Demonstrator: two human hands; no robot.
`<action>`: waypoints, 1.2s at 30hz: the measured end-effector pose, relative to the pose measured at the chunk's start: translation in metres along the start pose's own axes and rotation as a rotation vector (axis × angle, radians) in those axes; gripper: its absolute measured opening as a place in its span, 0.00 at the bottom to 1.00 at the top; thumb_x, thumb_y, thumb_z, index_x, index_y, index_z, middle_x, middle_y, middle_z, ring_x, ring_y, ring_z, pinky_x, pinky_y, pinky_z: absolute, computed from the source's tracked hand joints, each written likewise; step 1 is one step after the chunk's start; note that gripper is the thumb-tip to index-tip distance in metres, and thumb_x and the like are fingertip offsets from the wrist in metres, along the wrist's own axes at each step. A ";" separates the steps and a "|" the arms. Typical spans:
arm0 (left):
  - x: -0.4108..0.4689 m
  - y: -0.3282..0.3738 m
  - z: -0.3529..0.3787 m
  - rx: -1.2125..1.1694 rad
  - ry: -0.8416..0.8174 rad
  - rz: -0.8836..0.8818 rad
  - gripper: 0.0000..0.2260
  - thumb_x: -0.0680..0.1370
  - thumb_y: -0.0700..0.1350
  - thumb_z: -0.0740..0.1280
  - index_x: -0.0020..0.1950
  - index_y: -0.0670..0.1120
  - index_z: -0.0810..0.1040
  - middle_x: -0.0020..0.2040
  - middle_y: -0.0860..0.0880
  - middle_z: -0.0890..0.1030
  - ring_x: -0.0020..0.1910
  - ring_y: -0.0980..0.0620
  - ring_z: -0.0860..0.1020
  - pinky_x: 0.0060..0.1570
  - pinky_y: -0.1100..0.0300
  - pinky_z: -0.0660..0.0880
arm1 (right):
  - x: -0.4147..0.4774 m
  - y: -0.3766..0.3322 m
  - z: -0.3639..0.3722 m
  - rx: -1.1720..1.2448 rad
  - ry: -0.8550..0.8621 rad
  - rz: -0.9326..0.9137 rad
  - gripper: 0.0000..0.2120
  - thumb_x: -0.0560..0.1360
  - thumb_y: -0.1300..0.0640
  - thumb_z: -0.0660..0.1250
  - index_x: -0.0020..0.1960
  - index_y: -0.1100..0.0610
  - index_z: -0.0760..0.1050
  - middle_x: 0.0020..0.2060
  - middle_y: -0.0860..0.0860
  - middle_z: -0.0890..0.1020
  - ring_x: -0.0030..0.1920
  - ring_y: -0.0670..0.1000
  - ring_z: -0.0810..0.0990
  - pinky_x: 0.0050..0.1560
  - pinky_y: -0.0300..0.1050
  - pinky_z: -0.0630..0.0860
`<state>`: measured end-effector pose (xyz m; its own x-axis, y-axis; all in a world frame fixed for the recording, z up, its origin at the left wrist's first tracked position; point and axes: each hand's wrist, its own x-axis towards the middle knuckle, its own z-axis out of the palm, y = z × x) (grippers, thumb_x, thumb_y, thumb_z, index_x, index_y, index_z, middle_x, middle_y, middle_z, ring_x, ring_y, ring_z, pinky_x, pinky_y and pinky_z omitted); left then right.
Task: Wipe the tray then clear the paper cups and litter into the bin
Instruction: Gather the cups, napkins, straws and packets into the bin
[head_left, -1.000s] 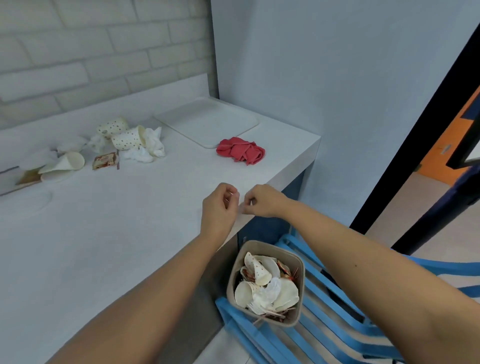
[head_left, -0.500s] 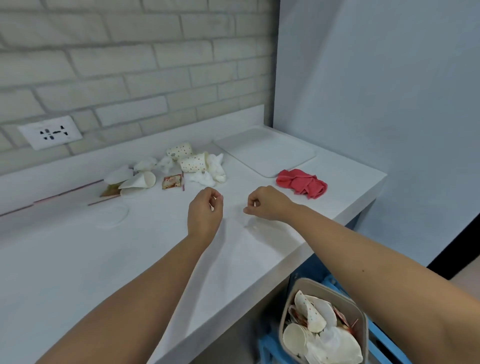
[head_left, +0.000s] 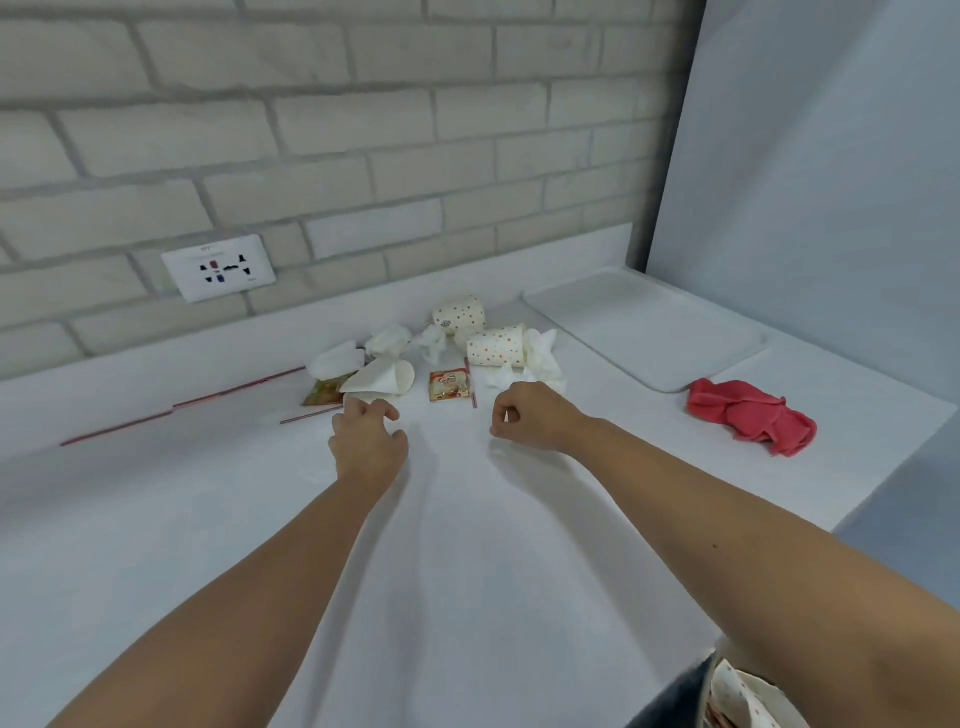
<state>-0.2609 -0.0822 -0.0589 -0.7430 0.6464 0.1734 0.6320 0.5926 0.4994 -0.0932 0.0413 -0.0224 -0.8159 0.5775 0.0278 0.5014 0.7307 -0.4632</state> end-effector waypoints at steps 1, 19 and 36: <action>0.006 -0.009 -0.006 0.047 -0.027 -0.054 0.14 0.75 0.44 0.66 0.60 0.47 0.74 0.63 0.44 0.67 0.62 0.43 0.66 0.58 0.51 0.66 | 0.008 -0.005 0.004 -0.006 0.002 -0.013 0.08 0.74 0.58 0.67 0.48 0.62 0.79 0.33 0.42 0.69 0.38 0.45 0.71 0.37 0.35 0.66; 0.059 -0.078 -0.042 0.243 -0.500 -0.185 0.49 0.63 0.59 0.76 0.73 0.41 0.53 0.69 0.43 0.61 0.69 0.43 0.60 0.66 0.49 0.67 | 0.140 -0.087 0.051 -0.189 -0.009 -0.025 0.29 0.72 0.53 0.69 0.70 0.55 0.64 0.65 0.57 0.64 0.65 0.59 0.65 0.61 0.51 0.70; 0.102 -0.067 -0.021 -0.670 -0.309 -0.442 0.19 0.76 0.41 0.67 0.66 0.40 0.72 0.61 0.42 0.76 0.59 0.42 0.75 0.53 0.53 0.74 | 0.175 -0.086 0.078 -0.151 0.015 0.139 0.19 0.76 0.62 0.58 0.66 0.58 0.64 0.53 0.59 0.76 0.53 0.59 0.77 0.41 0.46 0.69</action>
<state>-0.3836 -0.0664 -0.0570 -0.7355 0.5827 -0.3456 -0.0369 0.4749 0.8793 -0.3021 0.0509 -0.0469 -0.7318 0.6814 -0.0134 0.6476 0.6891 -0.3252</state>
